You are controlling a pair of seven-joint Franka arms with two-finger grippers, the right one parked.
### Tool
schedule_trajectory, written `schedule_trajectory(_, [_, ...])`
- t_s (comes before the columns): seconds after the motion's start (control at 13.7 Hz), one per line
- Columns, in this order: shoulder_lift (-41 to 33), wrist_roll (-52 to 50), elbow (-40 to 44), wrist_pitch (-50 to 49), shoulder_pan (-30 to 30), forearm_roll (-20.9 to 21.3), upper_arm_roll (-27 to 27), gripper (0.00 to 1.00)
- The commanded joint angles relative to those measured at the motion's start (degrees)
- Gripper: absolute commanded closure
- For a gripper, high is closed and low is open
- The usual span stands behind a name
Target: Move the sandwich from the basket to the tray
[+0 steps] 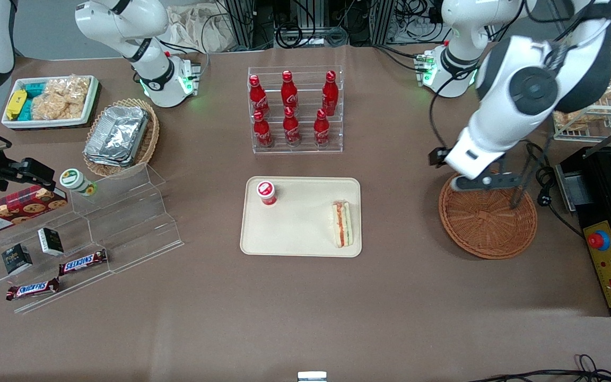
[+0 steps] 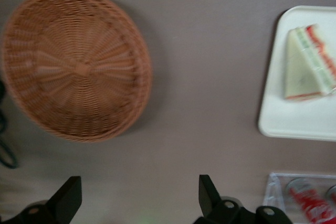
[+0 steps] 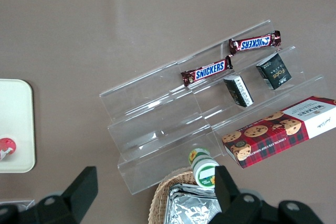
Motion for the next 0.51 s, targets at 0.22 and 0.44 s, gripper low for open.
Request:
schedule_trajectory(0.22, [-0.49, 17.35, 6.56, -7.71, 9.11, 0.09, 0.00, 0.00])
schedule_trajectory(0.44, [5.47, 22.81, 16.39, -13.77, 11.32, 4.46, -0.09, 0.00])
